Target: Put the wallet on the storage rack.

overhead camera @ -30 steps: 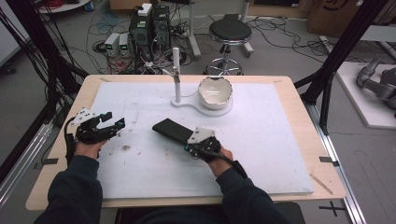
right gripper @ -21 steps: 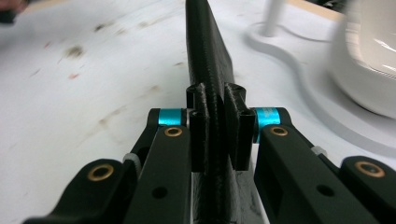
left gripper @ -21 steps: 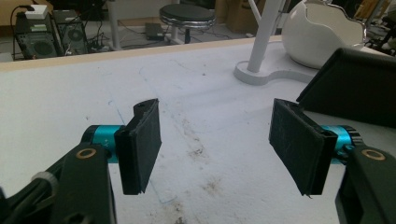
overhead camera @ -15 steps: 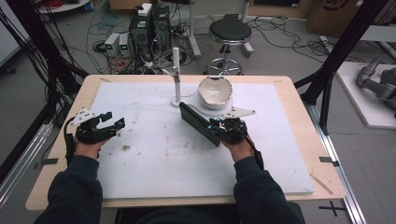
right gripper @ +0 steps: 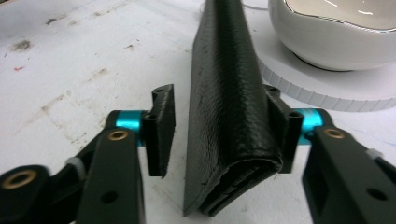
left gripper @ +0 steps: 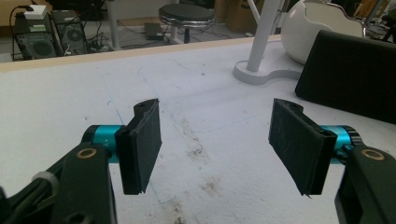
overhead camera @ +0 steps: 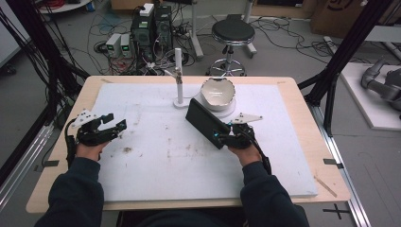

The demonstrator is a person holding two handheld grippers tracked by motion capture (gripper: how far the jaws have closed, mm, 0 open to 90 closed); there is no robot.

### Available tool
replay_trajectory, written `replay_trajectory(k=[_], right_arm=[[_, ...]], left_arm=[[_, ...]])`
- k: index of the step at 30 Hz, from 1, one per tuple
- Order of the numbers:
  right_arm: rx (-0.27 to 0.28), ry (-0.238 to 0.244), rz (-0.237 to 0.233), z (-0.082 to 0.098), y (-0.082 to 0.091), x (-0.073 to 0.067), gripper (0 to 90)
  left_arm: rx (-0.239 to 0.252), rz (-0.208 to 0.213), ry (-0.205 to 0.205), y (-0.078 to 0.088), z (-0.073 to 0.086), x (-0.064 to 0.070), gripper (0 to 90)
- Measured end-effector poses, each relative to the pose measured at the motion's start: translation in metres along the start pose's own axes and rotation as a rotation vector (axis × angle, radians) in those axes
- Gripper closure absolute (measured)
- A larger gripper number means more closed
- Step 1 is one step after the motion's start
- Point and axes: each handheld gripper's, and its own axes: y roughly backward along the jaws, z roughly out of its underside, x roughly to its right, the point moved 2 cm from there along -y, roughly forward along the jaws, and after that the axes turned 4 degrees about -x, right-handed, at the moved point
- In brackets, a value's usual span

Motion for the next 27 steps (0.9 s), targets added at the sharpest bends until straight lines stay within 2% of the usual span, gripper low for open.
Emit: replay_trajectory(k=[6, 10, 12, 14, 17, 20, 25, 27], right_arm=[[-0.003, 0.06, 0.007, 0.003, -0.006, -0.007, 45.3], [-0.062, 0.097, 0.021, 0.007, -0.016, -0.013, 45.2], [-0.096, 0.103, 0.02, 0.009, -0.023, -0.015, 51.4], [-0.123, 0.101, 0.033, 0.01, -0.025, -0.016, 64.8], [-0.114, 0.097, 0.031, 0.008, -0.02, -0.013, 73.6], [-0.065, 0.094, 0.03, 0.004, -0.009, -0.01, 74.3], [0.058, 0.077, 0.037, -0.002, 0.011, -0.006, 73.6], [0.109, 0.077, 0.054, -0.007, 0.022, -0.005, 73.7]], left_arm=[[0.0, 0.002, -0.001, 0.0, 0.0, 0.001, 34.2], [0.001, 0.002, -0.001, 0.0, 0.0, 0.001, 34.3], [0.0, 0.003, -0.002, 0.0, 0.0, 0.001, 34.3], [-0.001, 0.004, -0.002, 0.0, 0.0, 0.001, 34.3], [-0.004, 0.004, -0.001, 0.0, 0.0, 0.0, 34.3], [-0.005, 0.006, -0.003, -0.001, 0.0, 0.0, 34.4], [-0.006, 0.006, -0.003, -0.001, 0.0, 0.001, 34.5], [-0.005, 0.008, -0.003, -0.001, 0.0, 0.001, 34.5]])
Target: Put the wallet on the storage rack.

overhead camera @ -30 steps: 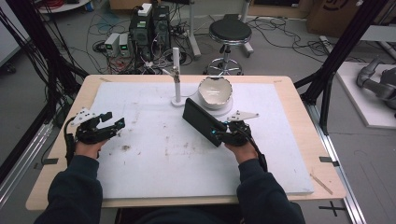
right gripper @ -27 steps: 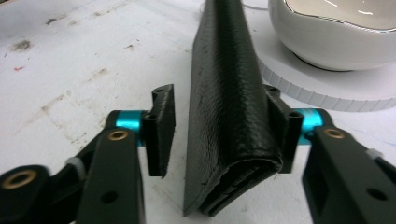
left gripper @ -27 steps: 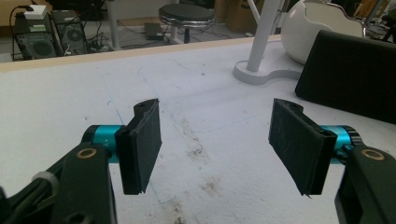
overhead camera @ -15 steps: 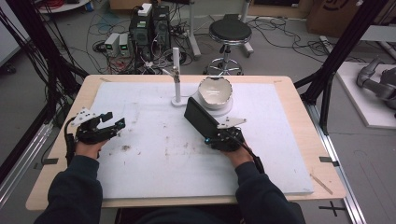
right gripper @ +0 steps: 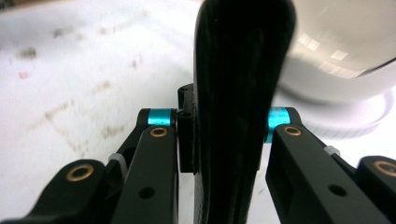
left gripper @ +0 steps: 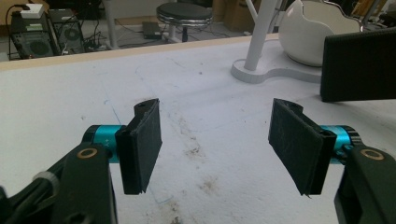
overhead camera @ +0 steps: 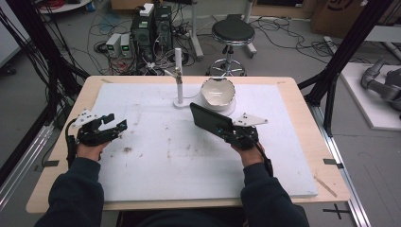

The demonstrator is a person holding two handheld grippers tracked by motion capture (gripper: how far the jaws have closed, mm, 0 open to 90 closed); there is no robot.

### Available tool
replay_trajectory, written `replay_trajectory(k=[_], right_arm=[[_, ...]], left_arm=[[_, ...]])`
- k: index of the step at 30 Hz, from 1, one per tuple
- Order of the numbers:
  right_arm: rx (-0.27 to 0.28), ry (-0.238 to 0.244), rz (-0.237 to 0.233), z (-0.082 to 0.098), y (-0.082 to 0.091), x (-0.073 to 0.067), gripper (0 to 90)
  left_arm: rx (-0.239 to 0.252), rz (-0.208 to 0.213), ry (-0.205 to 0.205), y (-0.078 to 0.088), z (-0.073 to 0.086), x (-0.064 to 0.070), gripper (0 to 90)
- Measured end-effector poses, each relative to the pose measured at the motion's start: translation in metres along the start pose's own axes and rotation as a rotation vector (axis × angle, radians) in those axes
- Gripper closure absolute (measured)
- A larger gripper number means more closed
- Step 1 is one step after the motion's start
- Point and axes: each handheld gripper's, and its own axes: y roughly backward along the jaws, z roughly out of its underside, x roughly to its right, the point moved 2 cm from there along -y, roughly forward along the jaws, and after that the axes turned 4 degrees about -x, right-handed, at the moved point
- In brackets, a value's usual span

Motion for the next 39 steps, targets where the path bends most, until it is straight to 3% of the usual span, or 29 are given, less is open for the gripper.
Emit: replay_trajectory(k=[8, 16, 22, 28, 35, 39], right_arm=[[0.082, -0.016, 0.043, -0.01, 0.022, 0.012, 74.2], [0.053, -0.004, 0.076, -0.014, 0.031, 0.022, 74.2], [0.077, 0.011, 0.084, -0.022, 0.038, 0.024, 74.1], [0.086, 0.068, 0.073, -0.044, 0.049, 0.029, 74.7], [0.098, 0.22, 0.074, -0.085, 0.062, 0.039, 74.6], [0.092, 0.291, 0.084, -0.104, 0.061, 0.049, 74.6]], left_arm=[[-0.004, 0.002, -0.001, -0.001, 0.0, 0.001, 34.7], [-0.009, 0.005, -0.006, -0.002, 0.001, 0.002, 34.8], [-0.008, 0.009, -0.01, -0.002, 0.001, 0.002, 34.8], [-0.003, 0.012, -0.015, -0.002, 0.001, 0.003, 34.7], [0.003, 0.008, -0.012, -0.002, 0.0, 0.003, 29.5], [0.002, 0.008, -0.01, -0.002, 0.0, 0.003, 29.1]])
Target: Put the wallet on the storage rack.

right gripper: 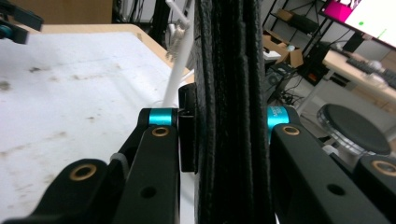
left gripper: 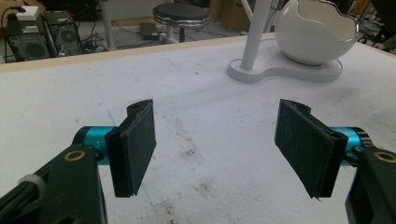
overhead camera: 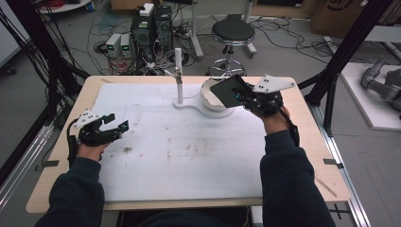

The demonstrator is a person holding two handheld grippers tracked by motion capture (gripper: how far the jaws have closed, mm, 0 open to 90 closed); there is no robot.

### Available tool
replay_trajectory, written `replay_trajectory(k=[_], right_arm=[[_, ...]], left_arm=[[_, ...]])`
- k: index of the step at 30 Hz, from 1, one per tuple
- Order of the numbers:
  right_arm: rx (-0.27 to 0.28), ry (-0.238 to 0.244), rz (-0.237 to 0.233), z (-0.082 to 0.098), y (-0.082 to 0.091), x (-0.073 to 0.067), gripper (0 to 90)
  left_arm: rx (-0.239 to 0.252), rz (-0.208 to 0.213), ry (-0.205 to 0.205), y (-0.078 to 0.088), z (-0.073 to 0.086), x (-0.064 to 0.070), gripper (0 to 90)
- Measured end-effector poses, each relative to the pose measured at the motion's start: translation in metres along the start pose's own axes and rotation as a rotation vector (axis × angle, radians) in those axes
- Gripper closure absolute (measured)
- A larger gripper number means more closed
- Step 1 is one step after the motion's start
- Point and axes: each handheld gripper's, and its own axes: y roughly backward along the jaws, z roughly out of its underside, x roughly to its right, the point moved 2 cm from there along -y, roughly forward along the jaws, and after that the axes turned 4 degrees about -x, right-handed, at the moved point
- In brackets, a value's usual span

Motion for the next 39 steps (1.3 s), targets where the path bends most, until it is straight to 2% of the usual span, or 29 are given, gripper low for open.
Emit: replay_trajectory(k=[6, 8, 10, 12, 14, 16, 23, 28, 31, 35, 39], right_arm=[[-0.033, 0.086, 0.019, -0.01, -0.014, 0.018, 74.7], [-0.043, 0.136, 0.019, -0.012, -0.022, 0.022, 74.7], [-0.082, 0.191, 0.018, -0.014, -0.03, 0.025, 74.7], [-0.111, 0.252, 0.014, -0.016, -0.039, 0.028, 74.7], [-0.138, 0.287, 0.003, -0.016, -0.046, 0.029, 74.7], [-0.158, 0.358, -0.004, -0.015, -0.053, 0.03, 74.8], [-0.214, 0.475, -0.032, -0.01, -0.077, 0.029, 74.7], [-0.237, 0.508, -0.04, -0.005, -0.088, 0.029, 74.7], [-0.258, 0.511, -0.049, -0.001, -0.095, 0.028, 74.7], [-0.293, 0.515, -0.092, 0.007, -0.106, 0.024, 74.4], [-0.287, 0.497, -0.131, 0.012, -0.111, 0.018, 72.7]], left_arm=[[-0.007, 0.0, 0.001, -0.001, 0.0, -0.001, 29.1], [-0.008, 0.001, 0.002, -0.001, 0.0, 0.0, 29.2], [-0.009, 0.001, 0.002, -0.001, 0.001, 0.0, 29.1], [-0.009, 0.0, 0.002, -0.001, 0.0, 0.0, 29.1], [-0.007, 0.001, 0.004, -0.001, 0.0, -0.001, 29.2], [-0.008, 0.002, 0.004, -0.001, 0.001, -0.001, 29.2], [-0.005, 0.002, 0.009, -0.001, 0.0, -0.001, 29.2], [-0.007, 0.003, 0.009, -0.001, 0.001, -0.001, 29.2], [-0.009, 0.004, 0.01, 0.0, 0.001, -0.001, 29.2], [-0.011, 0.005, 0.01, 0.0, 0.001, -0.001, 29.2], [-0.011, 0.005, 0.011, 0.0, 0.001, -0.001, 29.2]])
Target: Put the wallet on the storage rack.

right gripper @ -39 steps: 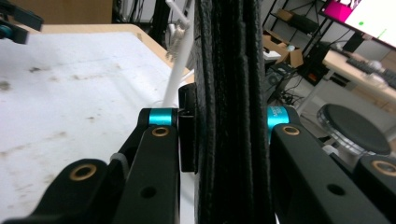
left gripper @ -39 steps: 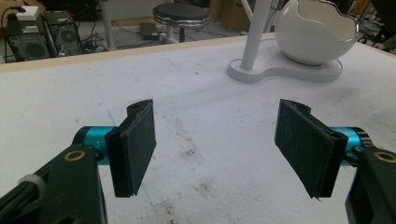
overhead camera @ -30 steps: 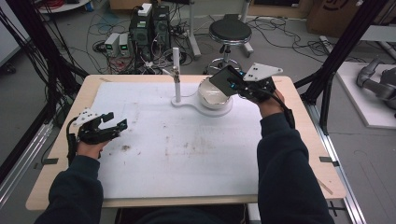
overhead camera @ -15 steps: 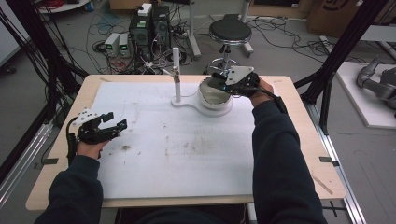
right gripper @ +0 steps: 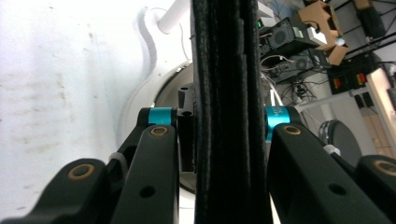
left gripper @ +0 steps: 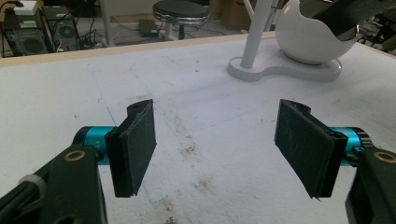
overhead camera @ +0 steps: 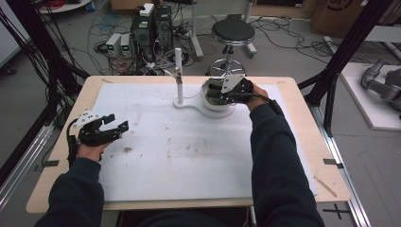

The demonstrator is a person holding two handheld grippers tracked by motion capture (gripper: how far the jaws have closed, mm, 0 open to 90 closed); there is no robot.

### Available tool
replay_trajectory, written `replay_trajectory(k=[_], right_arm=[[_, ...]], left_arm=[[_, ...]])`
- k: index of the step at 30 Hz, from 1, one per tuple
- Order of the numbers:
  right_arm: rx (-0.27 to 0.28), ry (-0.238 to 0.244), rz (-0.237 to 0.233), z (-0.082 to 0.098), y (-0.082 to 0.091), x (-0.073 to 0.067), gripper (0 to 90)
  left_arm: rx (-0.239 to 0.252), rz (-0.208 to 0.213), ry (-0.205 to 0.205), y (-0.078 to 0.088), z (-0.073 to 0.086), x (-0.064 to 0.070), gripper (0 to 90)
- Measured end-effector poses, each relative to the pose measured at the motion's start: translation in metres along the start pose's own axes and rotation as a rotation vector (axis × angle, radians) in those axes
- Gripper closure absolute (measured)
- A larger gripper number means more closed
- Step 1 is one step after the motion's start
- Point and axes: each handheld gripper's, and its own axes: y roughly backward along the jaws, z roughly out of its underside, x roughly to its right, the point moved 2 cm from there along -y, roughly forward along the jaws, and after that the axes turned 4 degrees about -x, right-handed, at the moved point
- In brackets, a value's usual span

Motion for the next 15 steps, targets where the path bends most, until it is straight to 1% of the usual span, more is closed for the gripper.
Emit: replay_trajectory(k=[1, 2, 3, 4, 5, 11, 13, 15], right_arm=[[-0.001, -0.012, -0.011, 0.0, 0.0, -0.001, 70.2], [-0.004, -0.022, -0.019, 0.0, 0.0, -0.002, 65.6], [0.0, -0.037, -0.02, 0.001, 0.0, -0.002, 60.1], [0.003, -0.055, -0.017, 0.002, 0.001, -0.002, 57.0], [0.01, -0.083, -0.012, 0.003, 0.002, -0.002, 55.7], [0.059, -0.153, -0.01, 0.018, 0.018, -0.005, 50.1], [0.071, -0.187, -0.016, 0.024, 0.025, -0.007, 50.1], [0.081, -0.207, -0.04, 0.025, 0.031, -0.008, 50.6]], left_arm=[[0.001, 0.0, 0.0, 0.0, 0.0, 0.0, 29.2], [0.001, -0.001, 0.001, 0.0, 0.0, 0.0, 29.2], [0.001, -0.001, 0.001, 0.0, 0.0, 0.0, 29.2], [0.001, 0.0, 0.0, 0.0, 0.0, 0.0, 29.2], [0.001, 0.0, 0.0, 0.0, 0.0, 0.0, 29.2], [-0.002, 0.0, 0.0, 0.0, 0.0, 0.001, 29.2], [-0.004, 0.001, -0.001, -0.001, 0.0, 0.001, 29.3], [-0.005, 0.001, -0.002, -0.001, 0.0, 0.001, 29.3]])
